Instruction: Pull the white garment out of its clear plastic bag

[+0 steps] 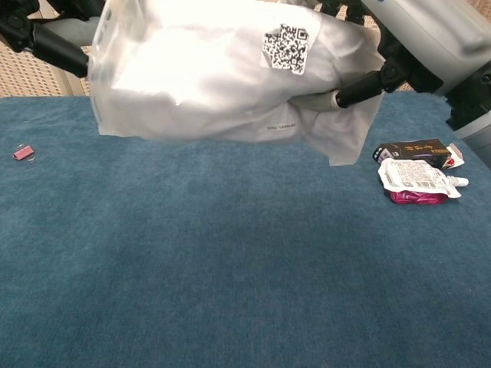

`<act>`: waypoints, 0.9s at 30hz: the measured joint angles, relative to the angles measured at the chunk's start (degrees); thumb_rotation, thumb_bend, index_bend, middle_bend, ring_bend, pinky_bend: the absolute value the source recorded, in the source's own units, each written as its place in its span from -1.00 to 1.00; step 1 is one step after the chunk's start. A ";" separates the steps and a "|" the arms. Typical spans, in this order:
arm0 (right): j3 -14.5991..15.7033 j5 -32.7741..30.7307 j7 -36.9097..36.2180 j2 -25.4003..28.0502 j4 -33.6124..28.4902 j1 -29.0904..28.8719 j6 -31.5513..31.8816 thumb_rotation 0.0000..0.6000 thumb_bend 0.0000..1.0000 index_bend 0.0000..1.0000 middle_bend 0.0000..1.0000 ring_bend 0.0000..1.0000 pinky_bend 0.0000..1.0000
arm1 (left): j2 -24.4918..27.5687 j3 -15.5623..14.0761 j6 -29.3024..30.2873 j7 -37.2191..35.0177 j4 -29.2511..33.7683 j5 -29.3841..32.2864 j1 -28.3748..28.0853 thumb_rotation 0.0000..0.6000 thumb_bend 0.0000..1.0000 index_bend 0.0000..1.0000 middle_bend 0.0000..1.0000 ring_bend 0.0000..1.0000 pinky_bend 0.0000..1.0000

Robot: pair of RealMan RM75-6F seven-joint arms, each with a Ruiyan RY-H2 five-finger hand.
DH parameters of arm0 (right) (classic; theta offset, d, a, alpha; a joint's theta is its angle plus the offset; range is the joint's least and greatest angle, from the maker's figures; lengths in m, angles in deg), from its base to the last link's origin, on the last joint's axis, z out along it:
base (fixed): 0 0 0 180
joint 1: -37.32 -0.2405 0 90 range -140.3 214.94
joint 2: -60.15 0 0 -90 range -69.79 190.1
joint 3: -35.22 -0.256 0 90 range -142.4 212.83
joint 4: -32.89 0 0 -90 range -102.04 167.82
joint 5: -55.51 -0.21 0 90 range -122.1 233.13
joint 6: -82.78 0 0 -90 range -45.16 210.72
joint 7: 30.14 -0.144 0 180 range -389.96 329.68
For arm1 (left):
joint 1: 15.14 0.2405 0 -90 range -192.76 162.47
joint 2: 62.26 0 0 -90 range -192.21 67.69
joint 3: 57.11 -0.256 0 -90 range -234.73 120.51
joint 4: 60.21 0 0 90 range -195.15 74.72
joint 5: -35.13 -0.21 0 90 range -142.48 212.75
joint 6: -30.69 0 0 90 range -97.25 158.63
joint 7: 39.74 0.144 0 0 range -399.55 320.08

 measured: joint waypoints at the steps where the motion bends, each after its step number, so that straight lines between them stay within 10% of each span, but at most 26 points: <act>1: 0.11 -0.25 0.05 0.13 0.09 0.13 -0.15 1.00 0.23 0.24 0.38 0.29 0.55 | -0.05 0.00 0.16 0.08 -0.29 0.09 0.09 1.00 0.09 0.54 0.99 0.61 0.96; 19: 1.59 -4.26 -1.65 2.64 3.01 2.92 -1.48 1.00 0.15 0.24 0.31 0.24 0.55 | 1.38 0.96 2.48 -2.06 -6.17 4.89 2.35 1.00 0.09 0.56 1.00 0.62 0.96; 27: 2.30 -7.07 -3.09 3.65 2.83 3.40 -5.15 1.00 -0.96 -0.44 -0.41 -0.35 0.16 | 1.01 0.38 1.99 -1.95 -7.51 5.28 2.41 1.00 0.09 0.56 1.00 0.62 0.96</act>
